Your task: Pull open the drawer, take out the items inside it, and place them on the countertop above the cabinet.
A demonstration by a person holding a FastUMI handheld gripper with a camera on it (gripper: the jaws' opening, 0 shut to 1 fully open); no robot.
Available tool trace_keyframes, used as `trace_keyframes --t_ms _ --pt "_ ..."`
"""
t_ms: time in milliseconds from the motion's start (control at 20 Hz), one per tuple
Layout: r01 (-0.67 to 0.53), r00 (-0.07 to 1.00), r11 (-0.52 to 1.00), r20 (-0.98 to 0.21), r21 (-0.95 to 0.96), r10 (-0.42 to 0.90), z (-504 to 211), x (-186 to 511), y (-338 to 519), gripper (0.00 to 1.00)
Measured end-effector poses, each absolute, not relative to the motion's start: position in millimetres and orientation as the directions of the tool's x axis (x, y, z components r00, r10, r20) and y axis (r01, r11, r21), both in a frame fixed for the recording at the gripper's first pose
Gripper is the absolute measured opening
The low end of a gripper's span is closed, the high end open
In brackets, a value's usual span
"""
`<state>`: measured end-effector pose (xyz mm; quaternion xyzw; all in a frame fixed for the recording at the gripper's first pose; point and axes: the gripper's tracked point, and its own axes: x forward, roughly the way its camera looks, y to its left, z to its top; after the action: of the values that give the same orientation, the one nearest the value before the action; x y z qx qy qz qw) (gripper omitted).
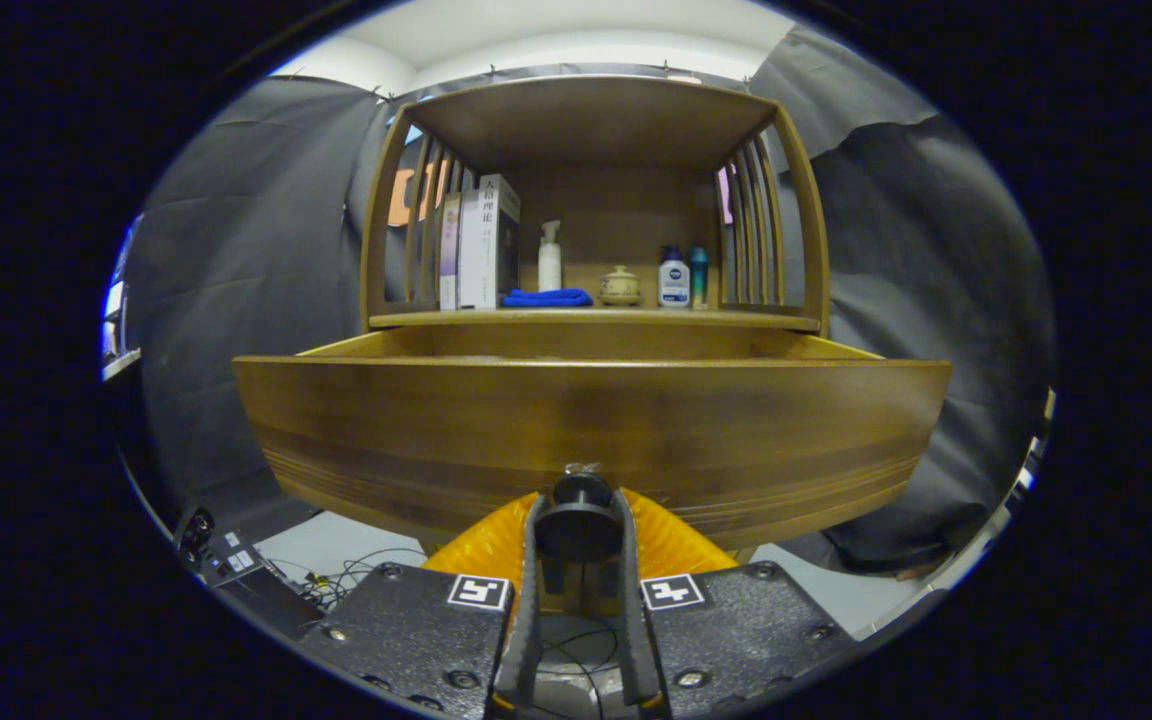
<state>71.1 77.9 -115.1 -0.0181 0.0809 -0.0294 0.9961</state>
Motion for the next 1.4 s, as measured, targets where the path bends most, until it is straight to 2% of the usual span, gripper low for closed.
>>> trace_keyframes --t_ms 150,250,450,500,600,650,850,1050,1150,1250,1400 --pt "0.064 0.983 0.995 -0.167 -0.075 -0.076 -120 70 75 0.35" --pt "0.053 0.988 0.996 -0.14 -0.074 -0.063 -115 67 76 0.55" --pt "0.055 0.996 0.988 0.079 -0.144 -0.044 -40 49 78 0.93" --pt "0.042 0.991 0.988 0.133 -0.147 -0.023 -15 49 81 0.93" --pt "0.017 0.988 0.99 0.154 -0.138 0.004 17 59 83 0.93" --pt "0.008 0.993 0.99 0.121 -0.141 0.01 29 71 80 0.93" --pt "-0.065 0.984 0.983 -0.174 -0.172 0.035 32 132 80 0.93" --pt "-0.06 0.914 0.979 -0.404 -0.193 -0.024 4 178 64 0.86" --pt "-0.07 0.842 0.991 -0.54 -0.111 -0.001 -20 185 67 0.81" --pt "-0.057 0.78 0.996 -0.626 -0.064 0.005 -37 187 64 0.8" --pt "-0.023 0.719 0.994 -0.693 -0.108 -0.059 -54 191 51 0.78"
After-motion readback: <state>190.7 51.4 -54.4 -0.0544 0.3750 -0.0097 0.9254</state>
